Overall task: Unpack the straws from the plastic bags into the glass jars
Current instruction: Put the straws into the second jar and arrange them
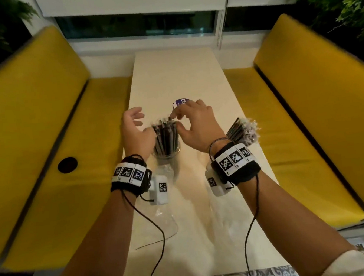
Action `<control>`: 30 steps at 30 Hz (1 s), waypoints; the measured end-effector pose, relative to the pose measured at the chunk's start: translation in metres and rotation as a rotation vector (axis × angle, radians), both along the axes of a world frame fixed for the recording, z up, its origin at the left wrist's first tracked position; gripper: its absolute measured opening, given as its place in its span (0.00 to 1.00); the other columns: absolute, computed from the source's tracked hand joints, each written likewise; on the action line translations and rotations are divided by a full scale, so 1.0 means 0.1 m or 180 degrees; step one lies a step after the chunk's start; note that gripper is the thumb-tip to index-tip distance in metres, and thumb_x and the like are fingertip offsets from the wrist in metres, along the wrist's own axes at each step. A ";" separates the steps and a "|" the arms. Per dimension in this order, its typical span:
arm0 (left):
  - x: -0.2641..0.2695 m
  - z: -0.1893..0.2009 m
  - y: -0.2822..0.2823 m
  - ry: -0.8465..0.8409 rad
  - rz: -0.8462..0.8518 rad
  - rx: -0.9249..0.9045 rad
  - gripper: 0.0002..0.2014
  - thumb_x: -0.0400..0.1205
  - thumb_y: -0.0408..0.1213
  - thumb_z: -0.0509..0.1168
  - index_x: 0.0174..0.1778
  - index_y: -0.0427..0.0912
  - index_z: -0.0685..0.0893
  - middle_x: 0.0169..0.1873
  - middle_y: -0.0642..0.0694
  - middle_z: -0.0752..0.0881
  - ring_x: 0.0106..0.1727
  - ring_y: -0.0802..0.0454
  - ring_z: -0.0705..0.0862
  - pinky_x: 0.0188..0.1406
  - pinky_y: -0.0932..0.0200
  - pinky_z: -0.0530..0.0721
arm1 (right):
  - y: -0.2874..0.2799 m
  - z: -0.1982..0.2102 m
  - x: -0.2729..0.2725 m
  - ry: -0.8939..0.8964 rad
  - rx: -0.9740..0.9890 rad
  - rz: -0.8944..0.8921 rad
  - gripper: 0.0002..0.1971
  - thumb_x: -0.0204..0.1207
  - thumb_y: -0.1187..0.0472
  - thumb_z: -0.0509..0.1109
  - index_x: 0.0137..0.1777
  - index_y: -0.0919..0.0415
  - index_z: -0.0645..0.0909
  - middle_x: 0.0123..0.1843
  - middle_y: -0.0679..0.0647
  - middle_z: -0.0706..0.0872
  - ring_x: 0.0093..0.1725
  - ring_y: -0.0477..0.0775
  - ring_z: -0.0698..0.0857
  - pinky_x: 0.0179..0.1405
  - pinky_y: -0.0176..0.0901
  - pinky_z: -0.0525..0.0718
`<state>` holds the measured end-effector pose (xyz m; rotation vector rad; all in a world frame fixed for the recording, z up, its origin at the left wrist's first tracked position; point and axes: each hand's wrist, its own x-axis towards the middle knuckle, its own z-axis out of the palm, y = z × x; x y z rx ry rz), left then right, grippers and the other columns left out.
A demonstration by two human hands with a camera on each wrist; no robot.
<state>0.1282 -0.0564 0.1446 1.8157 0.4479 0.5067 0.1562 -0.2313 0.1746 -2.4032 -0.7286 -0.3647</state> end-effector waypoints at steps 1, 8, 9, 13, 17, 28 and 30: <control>0.00 -0.08 0.12 0.0321 -0.0242 0.0015 0.35 0.80 0.19 0.68 0.84 0.45 0.72 0.74 0.48 0.81 0.72 0.51 0.80 0.69 0.57 0.82 | 0.11 -0.08 0.00 0.0006 -0.0318 0.0015 0.15 0.75 0.49 0.68 0.60 0.48 0.85 0.56 0.52 0.84 0.59 0.61 0.79 0.58 0.64 0.80; 0.15 -0.84 0.28 0.1229 -0.1941 -0.0121 0.83 0.56 0.52 0.93 0.94 0.48 0.37 0.87 0.45 0.72 0.84 0.50 0.76 0.81 0.49 0.80 | 0.62 -0.51 0.01 0.0331 -0.0437 0.0012 0.24 0.73 0.40 0.76 0.63 0.54 0.82 0.62 0.60 0.74 0.52 0.61 0.76 0.46 0.53 0.86; 0.17 -0.92 0.29 0.1108 -0.1841 -0.0154 0.76 0.62 0.43 0.92 0.94 0.46 0.41 0.86 0.43 0.73 0.82 0.50 0.78 0.73 0.57 0.86 | 0.65 -0.53 0.02 0.0401 -0.0206 0.0033 0.20 0.74 0.49 0.77 0.62 0.59 0.82 0.61 0.61 0.73 0.48 0.60 0.77 0.46 0.54 0.88; 0.10 -0.86 0.19 0.0652 -0.1553 -0.0039 0.41 0.76 0.21 0.80 0.84 0.43 0.70 0.70 0.44 0.84 0.64 0.55 0.86 0.52 0.68 0.91 | 0.63 -0.50 0.04 0.0524 0.0478 -0.0340 0.15 0.76 0.64 0.77 0.60 0.67 0.82 0.60 0.63 0.77 0.48 0.59 0.81 0.54 0.47 0.84; 0.11 -0.90 0.21 0.0662 -0.1507 0.0233 0.34 0.63 0.51 0.87 0.61 0.76 0.80 0.63 0.51 0.89 0.64 0.52 0.88 0.64 0.52 0.91 | 0.51 -0.52 -0.03 0.0407 0.0767 -0.0807 0.17 0.77 0.57 0.77 0.63 0.60 0.81 0.62 0.57 0.75 0.54 0.54 0.80 0.58 0.46 0.85; 0.28 -1.20 0.23 0.0836 -0.1439 0.0057 0.57 0.53 0.64 0.89 0.78 0.56 0.74 0.71 0.52 0.86 0.72 0.49 0.86 0.74 0.39 0.87 | 0.59 -0.39 0.27 0.0802 0.0185 -0.0069 0.17 0.79 0.55 0.78 0.67 0.55 0.84 0.64 0.61 0.78 0.60 0.61 0.79 0.67 0.57 0.83; 0.24 -1.15 0.22 0.0824 -0.1435 0.0004 0.58 0.52 0.65 0.90 0.78 0.55 0.73 0.70 0.53 0.86 0.71 0.51 0.86 0.74 0.39 0.86 | 0.57 -0.35 0.32 0.0713 0.0531 -0.0107 0.11 0.79 0.63 0.77 0.60 0.61 0.85 0.59 0.59 0.79 0.53 0.56 0.80 0.62 0.50 0.84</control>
